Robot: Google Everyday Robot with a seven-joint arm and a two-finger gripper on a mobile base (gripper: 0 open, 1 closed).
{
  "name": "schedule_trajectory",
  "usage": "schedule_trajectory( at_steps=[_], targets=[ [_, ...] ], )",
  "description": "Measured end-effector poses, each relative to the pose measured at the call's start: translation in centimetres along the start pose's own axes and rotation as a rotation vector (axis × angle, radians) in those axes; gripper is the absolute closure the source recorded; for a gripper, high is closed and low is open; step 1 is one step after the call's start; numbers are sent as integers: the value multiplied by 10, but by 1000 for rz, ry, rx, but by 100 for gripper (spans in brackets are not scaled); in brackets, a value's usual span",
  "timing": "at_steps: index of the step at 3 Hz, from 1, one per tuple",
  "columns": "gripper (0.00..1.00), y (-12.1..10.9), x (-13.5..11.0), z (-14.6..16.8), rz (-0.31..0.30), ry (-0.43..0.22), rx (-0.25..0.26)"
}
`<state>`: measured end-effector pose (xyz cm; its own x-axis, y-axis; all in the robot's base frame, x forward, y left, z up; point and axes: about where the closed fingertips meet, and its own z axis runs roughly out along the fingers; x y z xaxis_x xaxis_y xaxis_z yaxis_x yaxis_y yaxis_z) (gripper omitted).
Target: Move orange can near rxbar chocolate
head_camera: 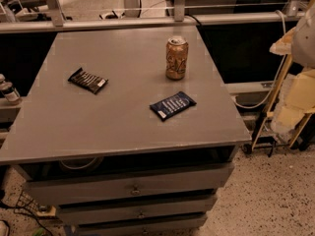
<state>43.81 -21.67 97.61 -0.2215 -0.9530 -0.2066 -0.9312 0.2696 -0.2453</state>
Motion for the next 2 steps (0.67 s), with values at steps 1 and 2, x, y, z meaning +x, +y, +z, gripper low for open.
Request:
schedule_trajectory(
  at_steps=[1,2],
  targets=[
    [0,0,0,0,0,0,0],
    [0,-9,0,4,18,-31,24]
  ],
)
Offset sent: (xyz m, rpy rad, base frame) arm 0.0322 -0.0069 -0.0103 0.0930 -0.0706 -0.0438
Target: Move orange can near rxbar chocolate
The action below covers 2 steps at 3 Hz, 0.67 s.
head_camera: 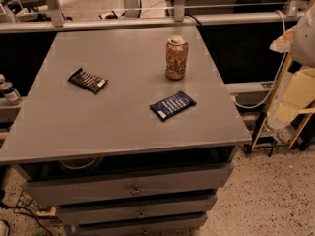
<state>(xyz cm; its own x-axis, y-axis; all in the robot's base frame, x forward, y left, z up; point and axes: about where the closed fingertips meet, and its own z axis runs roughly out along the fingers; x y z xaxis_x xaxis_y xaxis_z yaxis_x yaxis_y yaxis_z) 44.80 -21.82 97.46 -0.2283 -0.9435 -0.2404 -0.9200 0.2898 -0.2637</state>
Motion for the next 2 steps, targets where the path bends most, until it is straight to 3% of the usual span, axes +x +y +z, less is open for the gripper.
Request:
schedule_trajectory(
  at_steps=[1,2],
  targets=[
    [0,-33,-3,22,33,-69,16],
    [0,-73,-7,56,124,-157,41]
  ],
)
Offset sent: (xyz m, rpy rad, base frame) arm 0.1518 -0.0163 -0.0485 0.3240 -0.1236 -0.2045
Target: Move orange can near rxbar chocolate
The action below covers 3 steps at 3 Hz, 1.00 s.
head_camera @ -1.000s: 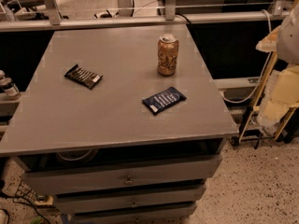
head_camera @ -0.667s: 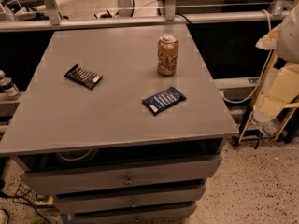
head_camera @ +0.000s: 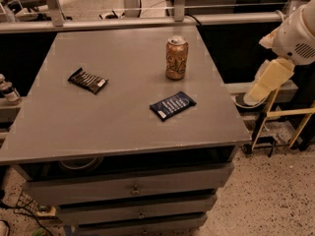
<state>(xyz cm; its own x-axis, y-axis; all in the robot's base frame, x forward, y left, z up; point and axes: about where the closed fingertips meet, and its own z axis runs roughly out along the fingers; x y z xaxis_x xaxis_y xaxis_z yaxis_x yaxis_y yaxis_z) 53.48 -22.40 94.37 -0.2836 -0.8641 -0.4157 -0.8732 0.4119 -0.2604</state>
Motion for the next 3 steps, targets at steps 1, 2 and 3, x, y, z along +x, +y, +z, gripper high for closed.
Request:
schedule_trajectory(
  at_steps=[1,2,3],
  targets=[
    [0,0,0,0,0,0,0],
    [0,-25,-21,22,21,-103,2],
    [0,-53,-61,52,23,-226,1]
  ],
)
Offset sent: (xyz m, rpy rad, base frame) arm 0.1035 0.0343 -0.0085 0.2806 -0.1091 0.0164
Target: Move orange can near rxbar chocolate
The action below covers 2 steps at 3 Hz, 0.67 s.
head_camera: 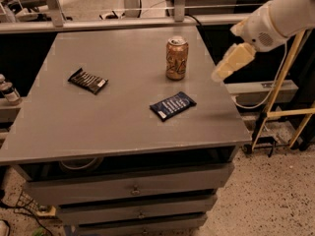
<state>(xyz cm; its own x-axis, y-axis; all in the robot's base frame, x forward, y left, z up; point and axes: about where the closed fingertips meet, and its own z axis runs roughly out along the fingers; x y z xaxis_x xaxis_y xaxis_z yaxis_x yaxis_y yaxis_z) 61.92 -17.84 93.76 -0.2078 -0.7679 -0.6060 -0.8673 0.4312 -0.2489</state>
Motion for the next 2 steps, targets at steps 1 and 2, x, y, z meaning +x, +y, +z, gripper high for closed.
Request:
schedule_trajectory(
  at_steps=[1,2],
  targets=[
    [0,-24,-39,45,26,-93,16],
    [0,-28,-57,70,52,-111,15]
  ],
)
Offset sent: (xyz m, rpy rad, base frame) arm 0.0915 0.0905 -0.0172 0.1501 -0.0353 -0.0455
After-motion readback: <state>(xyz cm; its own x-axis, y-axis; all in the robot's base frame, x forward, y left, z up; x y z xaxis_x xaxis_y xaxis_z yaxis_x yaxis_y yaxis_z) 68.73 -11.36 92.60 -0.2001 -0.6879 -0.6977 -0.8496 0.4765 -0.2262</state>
